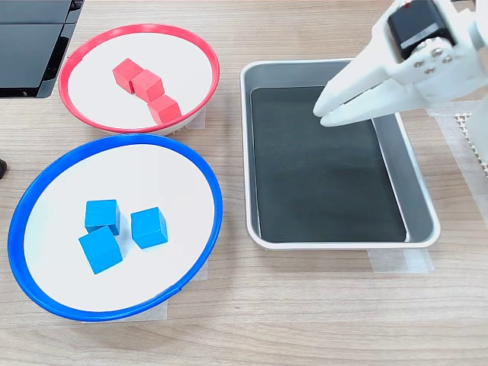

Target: Relocate any blue block in the red dish to the blue dish, correcting any misplacements.

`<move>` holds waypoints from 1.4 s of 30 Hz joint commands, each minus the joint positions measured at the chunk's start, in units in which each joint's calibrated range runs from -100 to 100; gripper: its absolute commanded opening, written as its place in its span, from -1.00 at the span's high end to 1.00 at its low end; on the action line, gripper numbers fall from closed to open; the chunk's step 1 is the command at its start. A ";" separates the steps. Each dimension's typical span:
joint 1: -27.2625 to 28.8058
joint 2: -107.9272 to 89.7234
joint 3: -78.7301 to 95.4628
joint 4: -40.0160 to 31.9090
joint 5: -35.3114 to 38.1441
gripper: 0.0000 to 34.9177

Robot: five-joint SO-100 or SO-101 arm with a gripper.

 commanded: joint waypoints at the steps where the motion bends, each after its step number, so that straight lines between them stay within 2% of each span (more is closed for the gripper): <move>1: 0.50 -3.07 1.07 1.39 -0.49 0.98; 42: 0.13 -7.33 5.53 3.12 -2.59 0.98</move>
